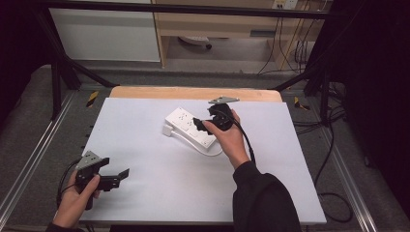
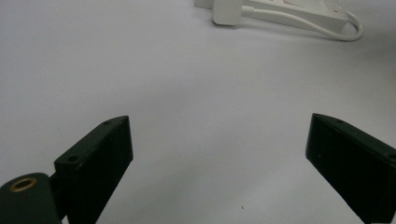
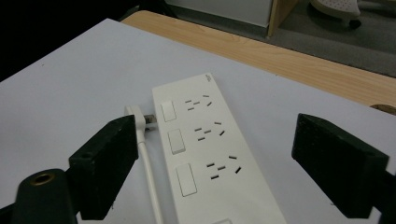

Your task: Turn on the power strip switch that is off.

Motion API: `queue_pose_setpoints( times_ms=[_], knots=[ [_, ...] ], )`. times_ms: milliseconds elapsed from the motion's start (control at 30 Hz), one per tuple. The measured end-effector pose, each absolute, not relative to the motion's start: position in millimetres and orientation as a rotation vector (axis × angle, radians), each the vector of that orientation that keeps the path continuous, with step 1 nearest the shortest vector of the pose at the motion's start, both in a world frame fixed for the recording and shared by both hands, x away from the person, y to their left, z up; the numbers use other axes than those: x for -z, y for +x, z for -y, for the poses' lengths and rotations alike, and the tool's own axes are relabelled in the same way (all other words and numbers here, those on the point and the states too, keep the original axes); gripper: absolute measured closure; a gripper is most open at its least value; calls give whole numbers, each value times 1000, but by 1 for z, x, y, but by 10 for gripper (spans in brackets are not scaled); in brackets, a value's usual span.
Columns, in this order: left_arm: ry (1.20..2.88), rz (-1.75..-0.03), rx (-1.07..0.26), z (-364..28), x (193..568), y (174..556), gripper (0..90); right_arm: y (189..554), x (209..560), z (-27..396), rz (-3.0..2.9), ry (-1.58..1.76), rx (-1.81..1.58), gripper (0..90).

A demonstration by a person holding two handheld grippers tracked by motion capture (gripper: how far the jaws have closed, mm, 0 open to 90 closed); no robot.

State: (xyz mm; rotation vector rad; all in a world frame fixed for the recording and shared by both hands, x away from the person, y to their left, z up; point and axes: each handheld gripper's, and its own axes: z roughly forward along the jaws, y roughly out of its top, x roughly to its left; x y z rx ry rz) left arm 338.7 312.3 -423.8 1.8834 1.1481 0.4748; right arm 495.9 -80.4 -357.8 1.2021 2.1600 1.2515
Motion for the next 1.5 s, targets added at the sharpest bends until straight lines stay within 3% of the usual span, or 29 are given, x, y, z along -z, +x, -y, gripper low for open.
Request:
queue_pose_setpoints(
  times_ms=[433, 633, 1133, 1500],
  knots=[
    [1892, -1141, -476, -311, 424, 339, 74, 510, 373, 70, -2159, 1193, -1265, 446],
    [1891, -1139, -477, -311, 424, 339, 74, 518, 382, 66, -2135, 1199, -1272, 618],
    [1897, -1132, -479, -310, 424, 339, 74, 526, 398, 57, -2153, 1166, -1276, 843],
    [1899, -1131, -481, -310, 424, 339, 74, 528, 404, 53, -2149, 1176, -1312, 893]
  ],
)
